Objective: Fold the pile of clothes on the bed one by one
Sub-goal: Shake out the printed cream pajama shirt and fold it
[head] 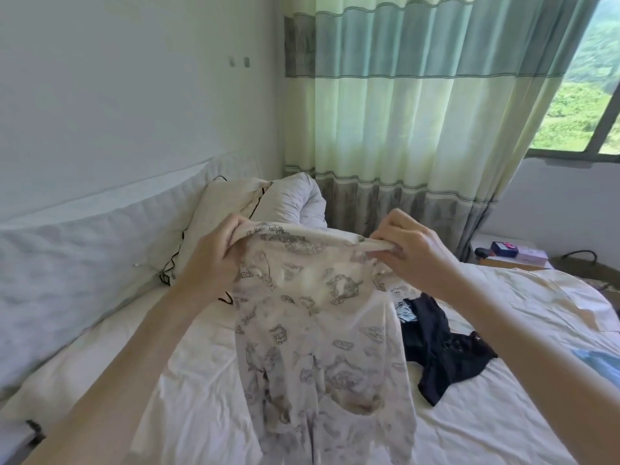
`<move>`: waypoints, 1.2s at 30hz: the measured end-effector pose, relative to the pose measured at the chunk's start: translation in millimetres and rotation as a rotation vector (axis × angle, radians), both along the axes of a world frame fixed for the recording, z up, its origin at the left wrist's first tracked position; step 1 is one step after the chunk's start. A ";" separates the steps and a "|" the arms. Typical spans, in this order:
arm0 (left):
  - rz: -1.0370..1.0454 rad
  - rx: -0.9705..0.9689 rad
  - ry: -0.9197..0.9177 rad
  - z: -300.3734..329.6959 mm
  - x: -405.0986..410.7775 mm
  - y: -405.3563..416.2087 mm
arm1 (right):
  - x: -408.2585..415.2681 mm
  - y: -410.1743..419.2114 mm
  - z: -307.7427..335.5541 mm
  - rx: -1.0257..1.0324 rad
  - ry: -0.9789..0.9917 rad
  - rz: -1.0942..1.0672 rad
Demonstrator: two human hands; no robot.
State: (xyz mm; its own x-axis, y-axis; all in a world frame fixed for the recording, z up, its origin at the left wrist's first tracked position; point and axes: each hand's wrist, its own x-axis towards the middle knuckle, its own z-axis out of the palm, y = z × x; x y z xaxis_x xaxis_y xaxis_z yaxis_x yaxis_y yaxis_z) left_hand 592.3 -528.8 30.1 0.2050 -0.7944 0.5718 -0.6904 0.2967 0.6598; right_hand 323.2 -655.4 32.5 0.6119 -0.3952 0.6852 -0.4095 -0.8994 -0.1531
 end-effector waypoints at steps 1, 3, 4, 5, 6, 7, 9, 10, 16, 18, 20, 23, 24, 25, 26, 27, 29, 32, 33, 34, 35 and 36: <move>-0.036 0.081 -0.029 0.6 -0.8 1.1 | 0.0 0.3 -0.3 0.090 0.044 0.015; -0.074 0.324 -0.112 -6.4 2.2 3.2 | -2.4 1.3 -5.6 0.282 0.112 -0.015; -0.075 0.433 -0.154 -11.2 5.3 5.0 | -5.1 0.3 -8.3 0.372 0.134 -0.032; -0.087 0.506 -0.170 -15.2 8.6 7.2 | -8.1 -0.7 -10.5 0.452 0.146 -0.032; -0.114 0.542 -0.159 -17.5 11.7 9.9 | -11.1 -0.9 -12.1 0.508 0.139 -0.024; -0.147 0.554 -0.124 -19.3 14.7 12.3 | -14.0 -1.1 -13.1 0.537 0.115 -0.020; -0.160 0.536 -0.088 -24.1 18.2 17.4 | -19.3 0.0 -16.4 0.563 0.064 -0.013; -0.142 0.517 -0.086 -27.2 17.3 21.1 | -21.2 1.9 -19.8 0.581 0.055 0.005; -0.119 0.462 0.132 -65.8 -6.5 42.1 | -28.8 13.3 -54.4 0.680 0.043 0.116; -0.121 0.440 0.183 -71.9 -15.9 49.5 | -32.9 19.5 -61.1 0.636 0.053 0.140; -0.113 0.409 0.187 -70.9 -24.2 55.6 | -35.4 25.6 -63.9 0.588 0.047 0.185; -0.184 0.489 0.197 -59.4 -30.4 69.2 | -39.6 31.7 -60.5 0.619 0.015 0.291; -0.205 0.546 0.203 -54.4 -28.7 75.6 | -42.9 33.1 -55.8 0.721 0.013 0.347; -0.214 0.606 0.207 -49.4 -25.5 81.9 | -47.4 33.9 -50.2 0.850 0.022 0.396; -0.232 0.659 0.220 -42.6 -23.6 88.9 | -52.7 34.1 -44.1 0.979 0.033 0.438; -0.268 0.703 0.239 -36.2 -21.9 95.4 | -58.4 33.3 -39.7 1.106 0.032 0.482; -0.358 0.717 0.283 -24.2 -19.7 105.1 | -67.9 33.5 -31.2 1.366 -0.064 0.595; -0.457 0.663 0.322 -6.7 -19.0 115.8 | -79.0 40.7 -16.5 1.531 -0.227 0.700; -0.467 0.645 0.319 -2.1 -19.7 119.6 | -82.8 45.9 -11.7 1.524 -0.245 0.708; -0.451 0.621 0.309 1.2 -21.8 123.3 | -86.2 52.7 -7.6 1.499 -0.242 0.701; -0.401 0.573 0.290 1.3 -24.0 126.6 | -88.9 61.6 -4.2 1.451 -0.221 0.663; -0.310 0.499 0.255 -1.0 -27.5 130.1 | -90.2 72.5 -3.0 1.364 -0.188 0.586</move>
